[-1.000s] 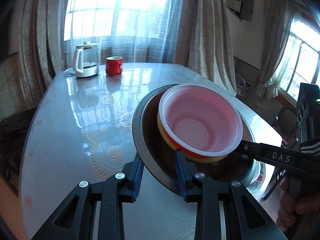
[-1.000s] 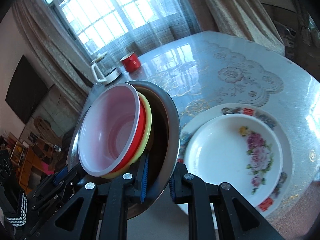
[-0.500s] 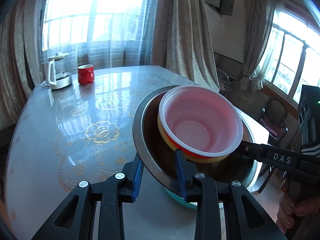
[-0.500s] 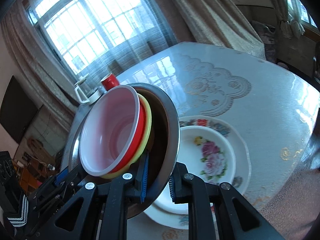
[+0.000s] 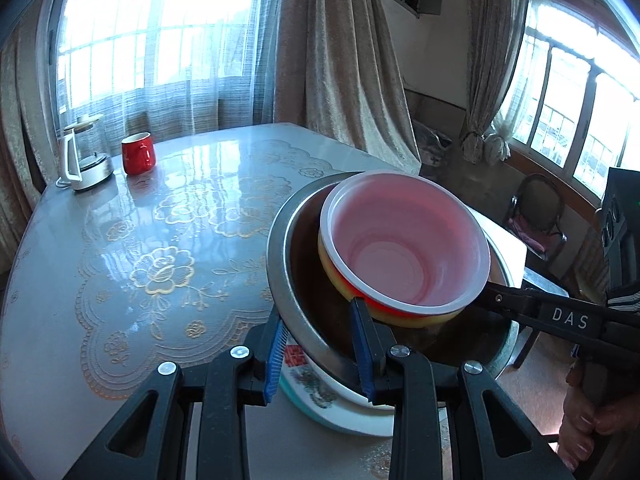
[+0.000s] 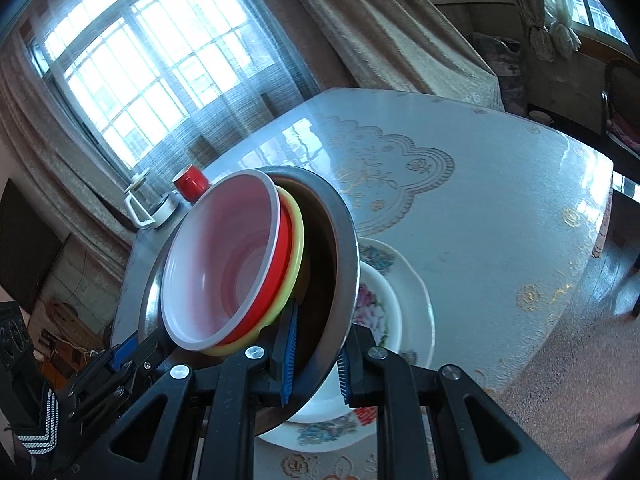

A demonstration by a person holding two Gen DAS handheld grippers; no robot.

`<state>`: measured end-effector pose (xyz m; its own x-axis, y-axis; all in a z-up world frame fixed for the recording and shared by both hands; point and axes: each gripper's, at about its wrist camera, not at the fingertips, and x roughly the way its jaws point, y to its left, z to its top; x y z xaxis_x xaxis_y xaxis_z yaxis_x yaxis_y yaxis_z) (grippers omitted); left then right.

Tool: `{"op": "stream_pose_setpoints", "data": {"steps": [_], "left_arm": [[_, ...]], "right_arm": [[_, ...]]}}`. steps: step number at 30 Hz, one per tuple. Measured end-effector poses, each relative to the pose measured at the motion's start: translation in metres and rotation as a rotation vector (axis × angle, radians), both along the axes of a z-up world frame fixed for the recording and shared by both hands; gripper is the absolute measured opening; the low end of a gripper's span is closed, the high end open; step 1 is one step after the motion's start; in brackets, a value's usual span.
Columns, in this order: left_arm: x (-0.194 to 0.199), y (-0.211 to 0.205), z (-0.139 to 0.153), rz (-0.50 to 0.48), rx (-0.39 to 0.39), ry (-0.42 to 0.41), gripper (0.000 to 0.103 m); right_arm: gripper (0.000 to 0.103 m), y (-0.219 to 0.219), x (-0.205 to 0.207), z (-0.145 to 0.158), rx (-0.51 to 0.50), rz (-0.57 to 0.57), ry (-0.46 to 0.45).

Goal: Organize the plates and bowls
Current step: 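Lower the steel bowl onto the floral plate stack with both grippers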

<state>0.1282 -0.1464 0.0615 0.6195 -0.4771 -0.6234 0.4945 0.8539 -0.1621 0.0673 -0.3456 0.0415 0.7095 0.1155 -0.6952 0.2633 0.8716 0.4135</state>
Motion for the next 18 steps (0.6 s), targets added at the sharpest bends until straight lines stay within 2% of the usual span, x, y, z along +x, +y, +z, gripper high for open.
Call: {"op": "stream_pose_setpoints", "data": {"steps": [18], "left_arm": [[0.002,-0.023,-0.021,-0.022,0.034,0.039,0.032]], "right_arm": [[0.018,-0.017,-0.004,-0.021,0.031,-0.044,0.057]]}}
